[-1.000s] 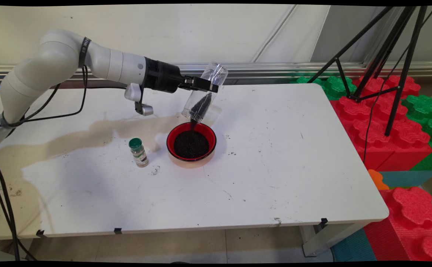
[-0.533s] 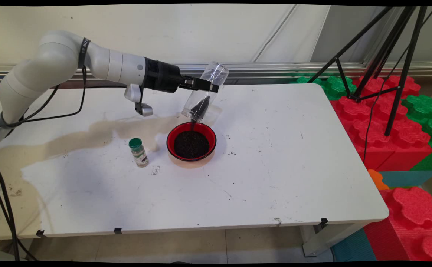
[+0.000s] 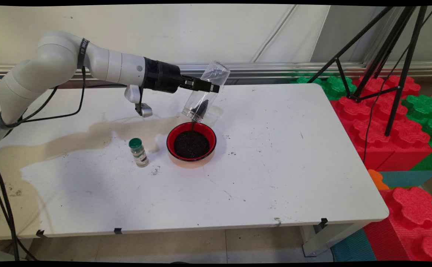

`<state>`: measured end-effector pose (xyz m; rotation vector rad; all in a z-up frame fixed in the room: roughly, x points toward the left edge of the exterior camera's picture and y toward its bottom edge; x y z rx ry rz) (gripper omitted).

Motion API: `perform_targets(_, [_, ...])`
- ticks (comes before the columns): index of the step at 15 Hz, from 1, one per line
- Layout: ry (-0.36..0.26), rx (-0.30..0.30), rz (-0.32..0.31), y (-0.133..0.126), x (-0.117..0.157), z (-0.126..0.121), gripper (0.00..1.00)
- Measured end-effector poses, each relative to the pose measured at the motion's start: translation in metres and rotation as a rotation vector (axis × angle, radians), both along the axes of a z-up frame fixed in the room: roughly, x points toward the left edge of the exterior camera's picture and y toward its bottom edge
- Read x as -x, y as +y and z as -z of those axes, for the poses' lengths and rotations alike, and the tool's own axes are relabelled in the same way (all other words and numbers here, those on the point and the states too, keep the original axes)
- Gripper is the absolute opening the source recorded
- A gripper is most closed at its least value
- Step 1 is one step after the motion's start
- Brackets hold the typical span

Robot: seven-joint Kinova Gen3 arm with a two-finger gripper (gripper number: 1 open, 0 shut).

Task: Pour the black seasoning powder in the red bowl

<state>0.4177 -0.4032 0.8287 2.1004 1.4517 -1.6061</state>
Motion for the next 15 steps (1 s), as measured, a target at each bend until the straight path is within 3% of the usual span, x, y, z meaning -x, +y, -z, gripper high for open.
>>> perform_targets(15, [-0.041, 0.079, 0.052, 0.012, 0.0, 0.0, 0.0])
